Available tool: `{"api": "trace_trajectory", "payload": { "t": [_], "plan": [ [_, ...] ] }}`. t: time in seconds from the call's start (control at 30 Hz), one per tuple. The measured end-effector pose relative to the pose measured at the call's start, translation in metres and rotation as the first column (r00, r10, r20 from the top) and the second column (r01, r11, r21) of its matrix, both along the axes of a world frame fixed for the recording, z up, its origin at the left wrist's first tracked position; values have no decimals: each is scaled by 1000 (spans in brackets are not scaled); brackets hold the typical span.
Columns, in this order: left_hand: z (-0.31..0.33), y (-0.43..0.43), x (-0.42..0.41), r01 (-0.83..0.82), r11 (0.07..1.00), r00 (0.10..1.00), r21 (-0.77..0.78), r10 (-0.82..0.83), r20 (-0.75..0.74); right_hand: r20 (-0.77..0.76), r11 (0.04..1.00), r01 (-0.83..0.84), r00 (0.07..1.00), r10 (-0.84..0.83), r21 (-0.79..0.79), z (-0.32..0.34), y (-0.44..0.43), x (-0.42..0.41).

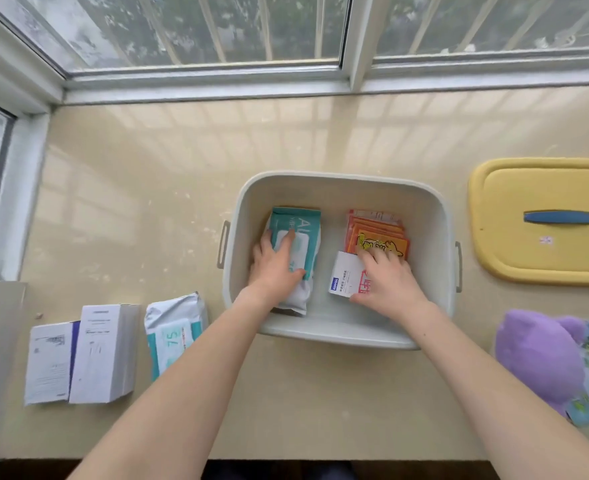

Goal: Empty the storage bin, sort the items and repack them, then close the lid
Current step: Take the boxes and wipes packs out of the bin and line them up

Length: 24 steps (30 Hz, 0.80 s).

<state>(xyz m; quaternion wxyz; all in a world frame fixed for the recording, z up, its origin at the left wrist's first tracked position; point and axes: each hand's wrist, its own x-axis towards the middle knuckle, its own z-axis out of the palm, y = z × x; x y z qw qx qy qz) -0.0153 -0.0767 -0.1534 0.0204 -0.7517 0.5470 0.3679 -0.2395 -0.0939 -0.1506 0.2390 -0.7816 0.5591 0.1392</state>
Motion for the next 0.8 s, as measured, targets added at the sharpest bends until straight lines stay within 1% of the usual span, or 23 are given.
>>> {"api": "trace_trajectory", "payload": {
  "t": [0.07,0.13,0.2,0.3,0.37,0.43,0.53,0.63,0.73,0.8],
  "plan": [
    [-2,0,-1,6,1000,1000,-22,-6,4,-40,1000,-11,999,10,-17,-3,-1,2],
    [-2,-1,-2,-8,998,1000,-62,8,-1,-39,997,30,999,-33,-74,-4,-2,4],
    [-1,-2,-3,-52,994,999,-93,51,-13,-13,988,103,994,-105,-118,-4,-2,6],
    [-1,-5,-2,-161,984,985,-73,156,-67,22,970,187,982,-186,-158,-5,-5,7],
    [-3,-7,-1,-171,984,984,-47,168,-65,19,960,230,973,-230,-158,-5,-6,8],
    [-5,-7,-1,-120,992,993,-34,119,-21,-13,959,248,968,-252,-134,-5,-7,8],
    [-7,-6,-2,-103,994,995,-28,103,-13,-52,976,203,977,-208,-83,-4,-4,6],
    [-6,-6,-5,-146,988,985,-45,141,-95,-56,980,192,979,-194,-47,-4,-2,5],
    [-5,-6,-7,-292,955,938,-44,277,-210,-20,971,237,971,-237,-30,-1,-2,5],
    [-4,-5,-9,-346,937,910,-47,323,-259,21,959,281,960,-281,-18,1,-1,5]
  ]
}}
